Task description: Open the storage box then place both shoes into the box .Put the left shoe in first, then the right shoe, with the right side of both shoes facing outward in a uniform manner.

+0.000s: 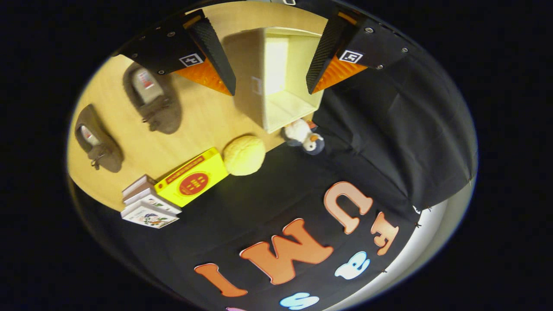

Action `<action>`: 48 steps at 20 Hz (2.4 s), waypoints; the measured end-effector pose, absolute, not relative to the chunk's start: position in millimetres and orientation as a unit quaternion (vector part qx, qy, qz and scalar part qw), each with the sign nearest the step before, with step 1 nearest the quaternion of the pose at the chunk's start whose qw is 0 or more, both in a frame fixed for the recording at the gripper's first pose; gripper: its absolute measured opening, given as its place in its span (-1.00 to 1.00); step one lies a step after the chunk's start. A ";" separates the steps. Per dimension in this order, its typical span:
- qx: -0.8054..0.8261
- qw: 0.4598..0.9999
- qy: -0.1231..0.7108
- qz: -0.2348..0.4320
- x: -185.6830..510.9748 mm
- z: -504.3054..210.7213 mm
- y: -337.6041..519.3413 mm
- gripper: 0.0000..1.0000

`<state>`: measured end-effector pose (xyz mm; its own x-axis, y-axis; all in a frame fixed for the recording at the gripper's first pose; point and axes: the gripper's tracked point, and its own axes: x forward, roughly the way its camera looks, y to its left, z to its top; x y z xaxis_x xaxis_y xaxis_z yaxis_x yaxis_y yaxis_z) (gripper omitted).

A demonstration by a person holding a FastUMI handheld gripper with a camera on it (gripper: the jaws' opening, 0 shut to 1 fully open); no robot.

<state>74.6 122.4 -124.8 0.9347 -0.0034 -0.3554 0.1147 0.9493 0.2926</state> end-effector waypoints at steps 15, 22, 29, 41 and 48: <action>-0.055 0.961 0.212 -0.170 56.5 -189.5 -69.3 0.95; -0.084 0.951 0.251 -0.158 74.0 -218.3 -82.7 0.87; -0.081 0.950 0.268 -0.142 99.4 -234.9 -85.4 0.33; -0.049 0.946 0.270 -0.173 101.7 -220.5 -74.5 -0.99; -0.031 0.950 0.240 -0.196 92.8 -164.1 -43.7 -0.99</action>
<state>92.8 -43.7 -164.1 0.8081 -0.3877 -0.4435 0.3584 0.9211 -0.1521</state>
